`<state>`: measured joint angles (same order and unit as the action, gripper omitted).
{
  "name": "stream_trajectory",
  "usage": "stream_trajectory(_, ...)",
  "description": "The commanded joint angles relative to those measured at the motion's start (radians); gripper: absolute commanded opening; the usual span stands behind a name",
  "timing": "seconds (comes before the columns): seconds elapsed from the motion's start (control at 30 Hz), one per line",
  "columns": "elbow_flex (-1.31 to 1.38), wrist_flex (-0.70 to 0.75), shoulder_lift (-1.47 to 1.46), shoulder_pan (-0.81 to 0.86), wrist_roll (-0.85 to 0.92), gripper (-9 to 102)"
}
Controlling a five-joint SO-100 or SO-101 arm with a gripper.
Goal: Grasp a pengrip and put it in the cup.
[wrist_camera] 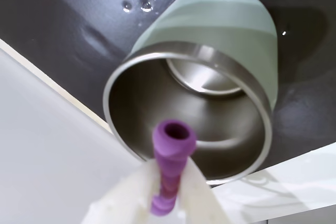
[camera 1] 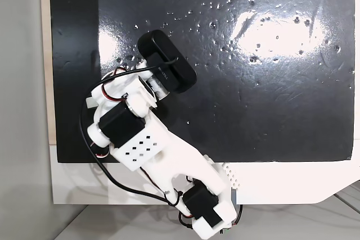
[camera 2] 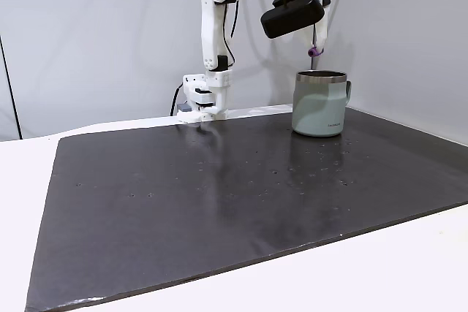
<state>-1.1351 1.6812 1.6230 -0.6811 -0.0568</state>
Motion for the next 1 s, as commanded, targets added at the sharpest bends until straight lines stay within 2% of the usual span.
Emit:
stream_trajectory(0.0,0.061,-0.020,0.005,-0.018,-0.008,1)
stream_trajectory(0.03,0.058,-0.020,0.005,-0.020,-0.008,2)
stream_trajectory(0.17,0.048,-0.020,0.009,-0.025,-0.009,24)
stream_trajectory(0.97,0.000,-0.029,0.043,-0.035,-0.017,24)
